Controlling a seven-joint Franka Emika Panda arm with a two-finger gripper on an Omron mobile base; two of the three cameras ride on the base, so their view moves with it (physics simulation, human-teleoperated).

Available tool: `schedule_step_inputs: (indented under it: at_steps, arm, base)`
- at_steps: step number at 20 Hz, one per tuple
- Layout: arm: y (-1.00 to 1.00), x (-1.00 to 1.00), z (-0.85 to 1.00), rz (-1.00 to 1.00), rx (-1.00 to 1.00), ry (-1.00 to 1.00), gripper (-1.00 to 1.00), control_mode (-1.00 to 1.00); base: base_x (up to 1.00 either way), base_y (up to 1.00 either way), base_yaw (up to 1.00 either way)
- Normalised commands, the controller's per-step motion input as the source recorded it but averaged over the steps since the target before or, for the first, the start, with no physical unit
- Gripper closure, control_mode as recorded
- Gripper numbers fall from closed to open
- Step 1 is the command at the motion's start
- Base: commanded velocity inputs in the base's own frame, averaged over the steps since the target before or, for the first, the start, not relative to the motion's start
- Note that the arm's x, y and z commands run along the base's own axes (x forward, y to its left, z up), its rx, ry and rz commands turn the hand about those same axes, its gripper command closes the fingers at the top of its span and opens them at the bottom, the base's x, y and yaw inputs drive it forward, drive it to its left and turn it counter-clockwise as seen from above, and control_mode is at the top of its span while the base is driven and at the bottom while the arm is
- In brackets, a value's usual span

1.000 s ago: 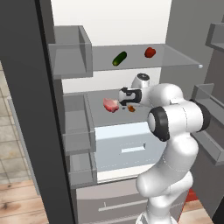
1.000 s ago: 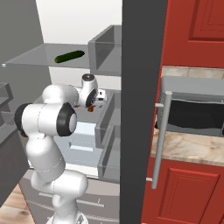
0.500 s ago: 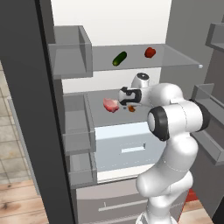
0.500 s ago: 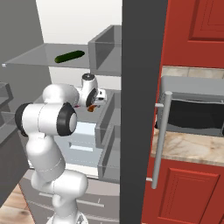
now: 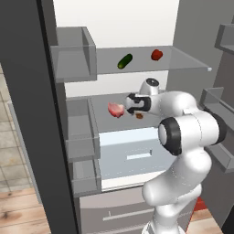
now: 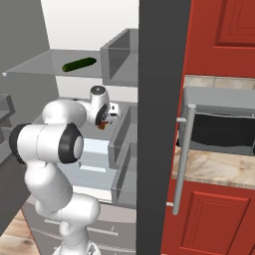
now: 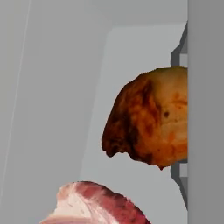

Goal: Gather the bell pepper and cucumber from the fridge and place them on a tray on the dining counter. Then gather the chicken drumstick and steak from the fridge and place them on the other tray.

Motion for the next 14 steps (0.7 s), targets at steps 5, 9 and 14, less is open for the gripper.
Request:
schedule_step_inputs:
  at_steps: [5, 9, 14]
  arm:
    - [-0.01, -0.67, 0.50, 0.00, 0.00, -0.21, 1.00, -1.00]
    - [0.00, -0.79, 0.95, -0.01, 0.00, -0.18, 1.00, -1.00]
    - [0.00, -0.80, 0.92, -0.01, 0.00, -0.07, 1.00, -1.00]
  base:
    - [0.00, 0.00, 0.00]
    - [0.00, 0.00, 0.00]
    - [0.00, 0.00, 0.00]
